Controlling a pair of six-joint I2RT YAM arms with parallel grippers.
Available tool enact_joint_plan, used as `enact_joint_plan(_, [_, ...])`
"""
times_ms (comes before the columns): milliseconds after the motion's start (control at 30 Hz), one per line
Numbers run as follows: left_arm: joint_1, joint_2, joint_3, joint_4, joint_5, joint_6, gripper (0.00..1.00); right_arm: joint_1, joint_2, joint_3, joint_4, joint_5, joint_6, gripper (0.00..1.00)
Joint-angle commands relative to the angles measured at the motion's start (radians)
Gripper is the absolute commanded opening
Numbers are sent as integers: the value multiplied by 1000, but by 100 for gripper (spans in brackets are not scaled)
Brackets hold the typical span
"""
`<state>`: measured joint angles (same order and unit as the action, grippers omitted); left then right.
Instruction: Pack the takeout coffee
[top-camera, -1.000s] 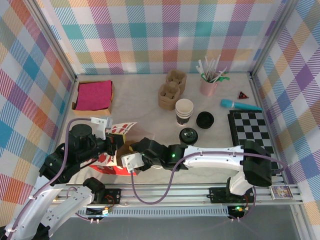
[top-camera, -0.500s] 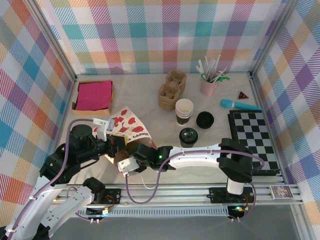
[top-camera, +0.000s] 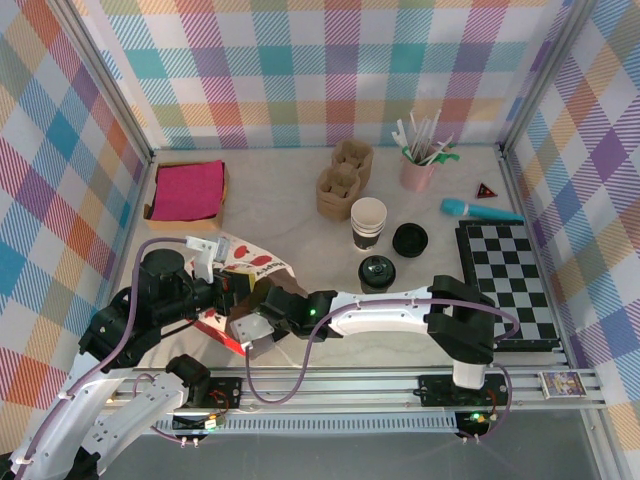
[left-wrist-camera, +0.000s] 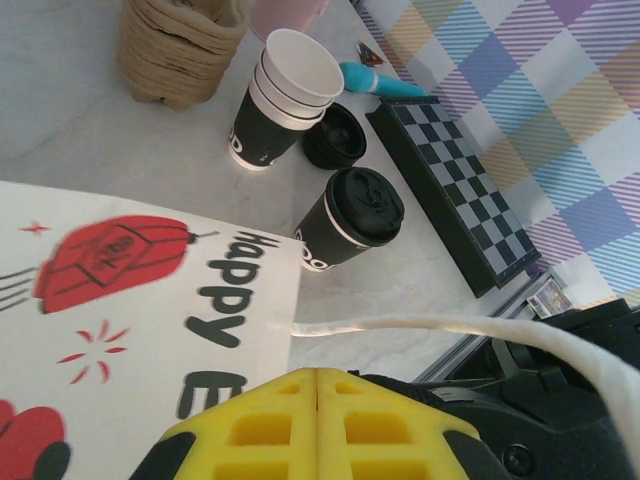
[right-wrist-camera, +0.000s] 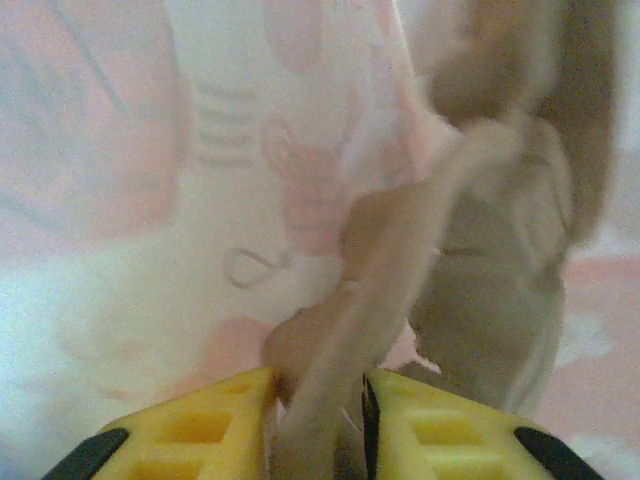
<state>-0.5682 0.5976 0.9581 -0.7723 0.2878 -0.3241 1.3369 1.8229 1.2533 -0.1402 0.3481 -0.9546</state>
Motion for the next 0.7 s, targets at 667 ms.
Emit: enact_joint_plan(667, [-2, 37, -36, -24, -361, -32, 0, 93, -337, 93, -386, 136, 99, 0])
